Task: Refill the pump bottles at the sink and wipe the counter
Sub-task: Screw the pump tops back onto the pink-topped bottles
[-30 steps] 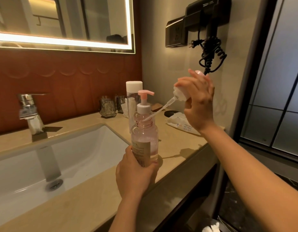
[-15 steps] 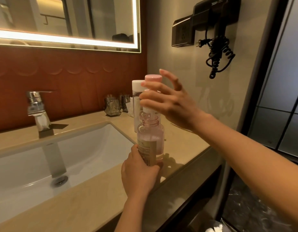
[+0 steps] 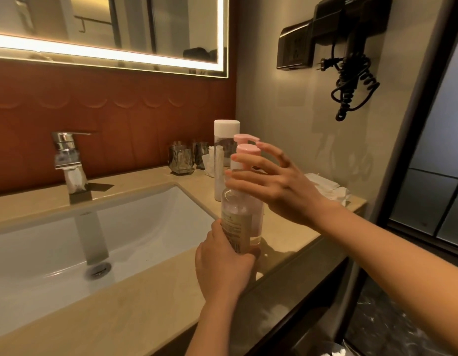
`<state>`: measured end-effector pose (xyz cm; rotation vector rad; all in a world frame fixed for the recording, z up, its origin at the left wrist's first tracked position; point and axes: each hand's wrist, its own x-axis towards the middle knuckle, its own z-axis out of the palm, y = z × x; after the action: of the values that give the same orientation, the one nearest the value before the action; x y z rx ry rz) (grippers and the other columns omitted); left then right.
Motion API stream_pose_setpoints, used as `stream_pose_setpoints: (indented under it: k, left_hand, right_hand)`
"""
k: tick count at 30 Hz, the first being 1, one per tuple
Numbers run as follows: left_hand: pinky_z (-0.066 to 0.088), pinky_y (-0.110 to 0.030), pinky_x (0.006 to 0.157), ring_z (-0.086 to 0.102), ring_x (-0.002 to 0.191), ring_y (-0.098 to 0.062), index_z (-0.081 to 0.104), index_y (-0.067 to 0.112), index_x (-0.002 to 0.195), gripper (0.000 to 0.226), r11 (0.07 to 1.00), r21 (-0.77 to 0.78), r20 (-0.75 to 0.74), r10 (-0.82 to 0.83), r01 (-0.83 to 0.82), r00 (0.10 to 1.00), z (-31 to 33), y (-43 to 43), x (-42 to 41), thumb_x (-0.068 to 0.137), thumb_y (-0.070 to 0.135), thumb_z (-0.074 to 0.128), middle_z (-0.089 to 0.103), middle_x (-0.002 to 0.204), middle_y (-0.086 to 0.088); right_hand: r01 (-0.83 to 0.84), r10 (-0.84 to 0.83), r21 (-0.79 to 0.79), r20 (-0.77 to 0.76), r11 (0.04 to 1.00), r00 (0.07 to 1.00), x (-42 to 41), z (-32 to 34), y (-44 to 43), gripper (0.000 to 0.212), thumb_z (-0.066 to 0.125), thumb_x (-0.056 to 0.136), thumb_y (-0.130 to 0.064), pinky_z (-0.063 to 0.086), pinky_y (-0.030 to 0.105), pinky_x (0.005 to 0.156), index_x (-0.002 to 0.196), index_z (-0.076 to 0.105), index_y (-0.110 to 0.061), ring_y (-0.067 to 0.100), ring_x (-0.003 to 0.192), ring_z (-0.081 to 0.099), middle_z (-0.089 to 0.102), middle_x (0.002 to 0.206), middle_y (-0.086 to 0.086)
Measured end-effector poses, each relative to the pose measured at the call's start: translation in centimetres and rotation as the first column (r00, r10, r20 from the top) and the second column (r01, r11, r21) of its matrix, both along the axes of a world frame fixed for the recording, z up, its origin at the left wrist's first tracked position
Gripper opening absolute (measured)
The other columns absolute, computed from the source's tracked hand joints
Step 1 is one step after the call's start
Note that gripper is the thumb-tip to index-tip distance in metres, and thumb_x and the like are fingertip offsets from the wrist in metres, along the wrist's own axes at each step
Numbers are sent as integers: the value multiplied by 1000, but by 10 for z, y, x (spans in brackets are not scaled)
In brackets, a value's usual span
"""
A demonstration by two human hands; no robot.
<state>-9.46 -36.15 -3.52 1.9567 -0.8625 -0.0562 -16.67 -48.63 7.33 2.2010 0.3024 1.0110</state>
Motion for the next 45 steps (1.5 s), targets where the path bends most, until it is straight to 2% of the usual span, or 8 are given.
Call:
stream_pose_setpoints:
  k: [6, 9, 11, 13, 18, 36, 41, 45]
  left_hand:
    - [47, -34, 92, 53, 107, -14, 37, 34, 125, 74, 1000, 3, 33, 6, -6, 999, -2, 1, 1, 64, 57, 72, 55, 118, 14]
    - [47, -36, 93, 53, 108, -15, 37, 34, 126, 77, 1000, 9, 37, 8, -8, 999, -1, 2, 0, 62, 60, 71, 55, 118, 13]
    - [46, -36, 93, 52, 108, -15, 37, 34, 127, 77, 1000, 11, 34, 3, -4, 999, 0, 2, 0, 63, 59, 71, 55, 118, 13]
    - [46, -34, 92, 52, 108, -14, 38, 34, 124, 73, 1000, 4, 37, 3, -3, 999, 1, 3, -1, 64, 57, 72, 56, 117, 13]
    - [46, -34, 91, 52, 104, -14, 39, 35, 118, 67, 1000, 7, 26, 11, -11, 1000, 2, 2, 0, 64, 54, 74, 56, 112, 14]
    - [44, -33, 94, 50, 113, -15, 37, 32, 127, 73, 1000, 16, 21, 15, -15, 1000, 0, 0, -1, 67, 55, 72, 54, 123, 12]
    - [45, -33, 94, 50, 112, -15, 37, 32, 126, 72, 999, 27, 22, 21, -21, 1000, 1, 0, -1, 67, 54, 73, 54, 122, 11]
    - [46, -34, 91, 52, 107, -16, 38, 32, 120, 69, 999, 26, 23, 20, -21, 1000, 1, 0, -1, 65, 52, 74, 56, 117, 11]
  right_hand:
    - [-252, 72, 403, 411, 880, 909, -9, -15, 1, 28, 48, 89, -6, 36, 35, 101, 116, 50, -10, 26, 116, 49, 57, 121, 9]
    - [-450, -115, 757, 560, 474, 821, -6, -17, 17, 25, 55, 85, -18, 40, 15, 88, 107, 53, -8, 16, 99, 54, 57, 105, 1]
    - [-443, -123, 889, 456, 119, 881, -2, -15, 24, 29, 59, 86, -33, 46, 19, 84, 107, 53, -14, 7, 95, 57, 59, 101, -7]
    - [-313, -54, 949, 311, -35, 949, 4, -16, 27, 40, 62, 83, -46, 50, 27, 85, 110, 54, -18, 7, 97, 58, 60, 104, -7]
    - [-194, -83, 977, 202, 93, 976, 15, -19, 31, 49, 71, 75, -44, 46, 18, 79, 114, 57, -18, 5, 97, 57, 63, 109, -6]
    - [-31, 42, 995, 27, 96, 999, 4, -3, 26, 40, 62, 87, -28, 36, 5, 72, 125, 57, -15, -4, 94, 51, 58, 112, -11]
    - [-17, -68, 990, 27, 143, 997, 11, -4, 30, 45, 72, 76, -38, 41, 11, 73, 111, 55, -16, 2, 90, 54, 58, 106, -6]
    - [36, -230, 976, 15, 215, 973, 20, -9, 32, 65, 67, 66, -67, 50, 41, 85, 107, 50, -20, 18, 100, 54, 57, 110, -3]
